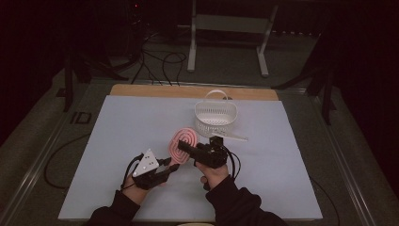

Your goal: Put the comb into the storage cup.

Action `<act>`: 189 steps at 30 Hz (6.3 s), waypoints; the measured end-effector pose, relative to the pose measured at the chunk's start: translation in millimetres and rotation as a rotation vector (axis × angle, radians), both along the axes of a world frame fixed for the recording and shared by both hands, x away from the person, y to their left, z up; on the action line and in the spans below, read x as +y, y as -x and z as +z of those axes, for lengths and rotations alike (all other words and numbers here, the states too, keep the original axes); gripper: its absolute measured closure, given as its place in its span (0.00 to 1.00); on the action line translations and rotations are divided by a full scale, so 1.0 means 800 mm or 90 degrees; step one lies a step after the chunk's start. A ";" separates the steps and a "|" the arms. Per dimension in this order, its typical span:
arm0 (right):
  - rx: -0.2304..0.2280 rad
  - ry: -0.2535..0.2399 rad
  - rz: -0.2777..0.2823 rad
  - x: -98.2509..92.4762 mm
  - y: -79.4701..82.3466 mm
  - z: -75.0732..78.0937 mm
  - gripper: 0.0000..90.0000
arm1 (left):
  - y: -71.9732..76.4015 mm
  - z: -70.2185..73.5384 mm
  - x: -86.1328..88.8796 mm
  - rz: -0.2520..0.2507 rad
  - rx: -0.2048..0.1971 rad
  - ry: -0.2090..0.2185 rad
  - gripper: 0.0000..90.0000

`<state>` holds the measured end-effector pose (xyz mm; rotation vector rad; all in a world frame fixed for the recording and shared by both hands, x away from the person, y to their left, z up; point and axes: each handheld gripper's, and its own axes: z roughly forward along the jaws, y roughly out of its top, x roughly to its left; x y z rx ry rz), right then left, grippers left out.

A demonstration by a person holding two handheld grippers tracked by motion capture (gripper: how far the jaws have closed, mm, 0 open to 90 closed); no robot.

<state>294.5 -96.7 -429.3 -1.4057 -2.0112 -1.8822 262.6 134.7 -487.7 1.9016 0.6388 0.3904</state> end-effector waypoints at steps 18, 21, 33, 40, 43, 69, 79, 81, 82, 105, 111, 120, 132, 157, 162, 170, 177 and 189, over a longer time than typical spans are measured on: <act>-0.049 0.023 0.010 0.001 0.002 0.006 0.72 | -0.005 -0.002 -0.006 -0.029 0.046 0.003 0.66; -0.057 0.025 0.005 -0.002 0.000 0.009 0.72 | -0.007 -0.004 -0.007 -0.036 0.068 0.012 0.59; -0.086 0.030 -0.007 -0.016 -0.009 0.023 0.72 | -0.012 0.001 -0.002 -0.021 0.098 0.026 0.29; -0.101 0.032 -0.014 -0.024 -0.013 0.034 0.72 | -0.009 0.002 0.001 -0.025 0.090 0.029 0.18; -0.106 0.034 -0.016 -0.027 -0.015 0.037 0.72 | -0.009 0.002 0.000 -0.020 0.091 0.026 0.17; -0.183 0.100 -0.022 -0.053 -0.027 0.067 0.72 | -0.012 -0.007 0.015 -0.067 0.149 -0.028 0.00; -0.228 0.139 -0.005 -0.061 -0.030 0.081 0.72 | -0.009 -0.012 0.034 -0.055 0.140 -0.045 0.00; -0.239 0.149 0.000 -0.063 -0.031 0.084 0.72 | -0.009 -0.013 0.040 -0.052 0.141 -0.045 0.00; -0.243 0.151 0.000 -0.064 -0.031 0.085 0.72 | -0.008 -0.013 0.042 -0.046 0.142 -0.044 0.00; -0.369 0.224 0.006 -0.086 -0.034 0.138 0.72 | 0.003 -0.021 0.091 0.013 0.148 -0.050 0.00; -0.390 0.238 -0.004 -0.088 -0.037 0.155 0.72 | 0.008 -0.024 0.098 0.015 0.152 -0.057 0.00; -0.436 0.286 -0.036 -0.095 -0.046 0.176 0.72 | 0.009 -0.024 0.107 0.025 0.149 -0.046 0.00; -0.461 0.367 -0.065 -0.086 -0.074 0.170 0.72 | 0.009 -0.021 0.108 0.026 0.144 -0.039 0.00; -0.490 0.509 -0.050 -0.041 -0.122 0.109 0.72 | 0.009 -0.020 0.108 0.023 0.138 -0.034 0.00; -0.492 0.521 -0.035 -0.038 -0.129 0.093 0.72 | 0.009 -0.020 0.108 0.023 0.138 -0.033 0.00; -0.492 0.530 -0.018 -0.037 -0.138 0.071 0.72 | 0.009 -0.019 0.108 0.022 0.136 -0.033 0.00; -0.488 0.534 -0.001 -0.037 -0.144 0.055 0.72 | 0.009 -0.019 0.109 0.022 0.136 -0.031 0.00; -0.493 0.571 0.026 -0.032 -0.149 0.031 0.72 | 0.009 -0.019 0.109 0.021 0.136 -0.032 0.00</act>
